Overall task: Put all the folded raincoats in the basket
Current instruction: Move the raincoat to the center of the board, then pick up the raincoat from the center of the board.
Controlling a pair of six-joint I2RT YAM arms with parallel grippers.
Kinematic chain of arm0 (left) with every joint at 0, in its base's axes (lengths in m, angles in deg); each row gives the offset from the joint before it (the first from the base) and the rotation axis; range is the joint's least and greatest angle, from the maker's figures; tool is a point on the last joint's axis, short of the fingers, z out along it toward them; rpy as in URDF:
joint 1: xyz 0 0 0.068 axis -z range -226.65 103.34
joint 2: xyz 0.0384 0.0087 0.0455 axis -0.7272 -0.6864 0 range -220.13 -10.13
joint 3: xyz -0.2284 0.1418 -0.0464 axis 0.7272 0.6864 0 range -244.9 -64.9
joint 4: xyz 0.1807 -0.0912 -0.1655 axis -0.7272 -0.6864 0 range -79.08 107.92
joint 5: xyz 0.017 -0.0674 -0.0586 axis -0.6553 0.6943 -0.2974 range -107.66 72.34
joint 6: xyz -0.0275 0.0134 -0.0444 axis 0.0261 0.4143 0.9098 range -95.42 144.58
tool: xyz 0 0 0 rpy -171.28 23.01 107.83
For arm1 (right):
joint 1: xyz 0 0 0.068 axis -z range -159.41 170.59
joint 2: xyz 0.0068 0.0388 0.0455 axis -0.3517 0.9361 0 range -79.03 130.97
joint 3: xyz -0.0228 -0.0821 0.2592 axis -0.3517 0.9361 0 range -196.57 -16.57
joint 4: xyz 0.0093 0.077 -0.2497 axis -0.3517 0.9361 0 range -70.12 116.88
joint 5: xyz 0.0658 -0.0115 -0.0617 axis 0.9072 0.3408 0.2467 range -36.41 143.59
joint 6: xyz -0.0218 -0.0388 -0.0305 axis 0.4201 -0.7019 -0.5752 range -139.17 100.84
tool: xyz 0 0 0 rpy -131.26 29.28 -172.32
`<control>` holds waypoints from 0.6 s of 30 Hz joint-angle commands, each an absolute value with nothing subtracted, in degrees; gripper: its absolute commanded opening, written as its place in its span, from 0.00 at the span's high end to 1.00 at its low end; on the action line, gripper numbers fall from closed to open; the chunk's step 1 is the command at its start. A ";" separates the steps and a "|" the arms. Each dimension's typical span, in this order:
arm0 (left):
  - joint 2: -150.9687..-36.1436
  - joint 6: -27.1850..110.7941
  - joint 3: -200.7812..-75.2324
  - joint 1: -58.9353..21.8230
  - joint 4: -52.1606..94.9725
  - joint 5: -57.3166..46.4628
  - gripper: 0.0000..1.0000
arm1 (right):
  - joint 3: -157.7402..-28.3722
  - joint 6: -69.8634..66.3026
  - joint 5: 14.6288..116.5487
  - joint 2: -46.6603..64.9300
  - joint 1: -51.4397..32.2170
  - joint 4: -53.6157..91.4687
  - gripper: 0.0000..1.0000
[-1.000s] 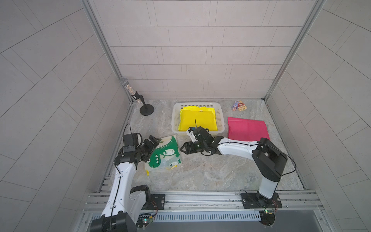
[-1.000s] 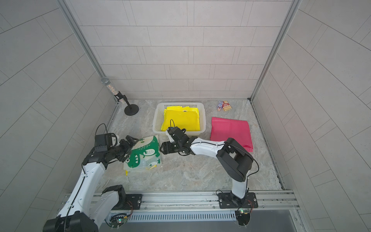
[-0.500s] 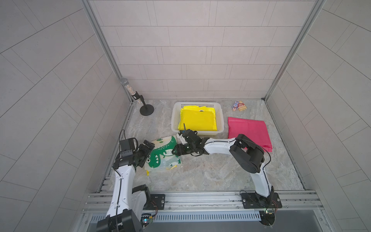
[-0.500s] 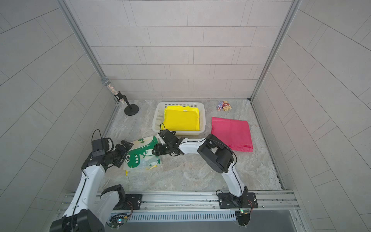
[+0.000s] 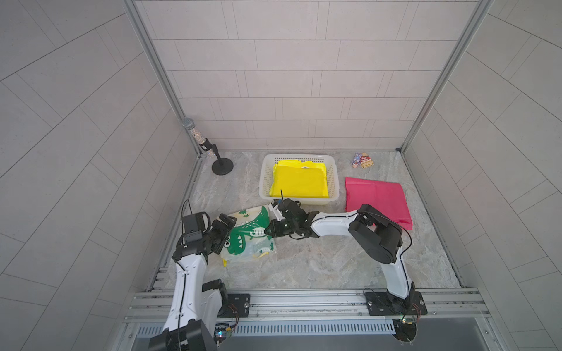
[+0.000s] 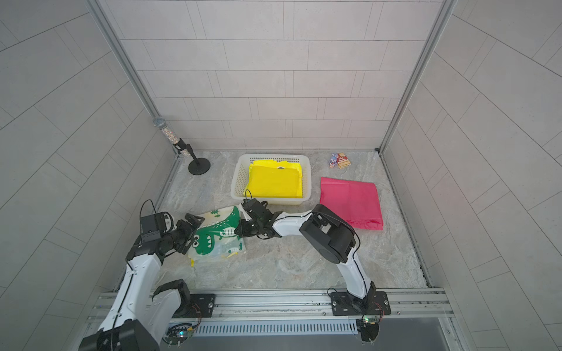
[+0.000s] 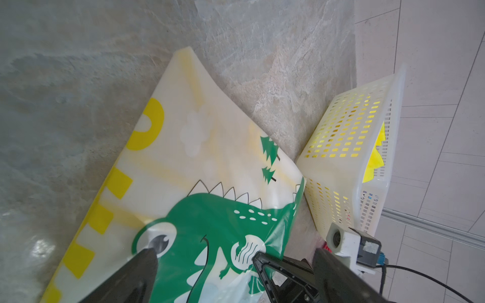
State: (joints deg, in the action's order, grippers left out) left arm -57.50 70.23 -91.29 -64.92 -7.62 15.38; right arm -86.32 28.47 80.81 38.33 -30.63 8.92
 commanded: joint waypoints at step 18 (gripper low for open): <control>-63.85 69.96 -92.02 -45.44 -9.09 11.00 0.00 | -61.83 27.47 74.95 15.46 -26.17 14.24 0.99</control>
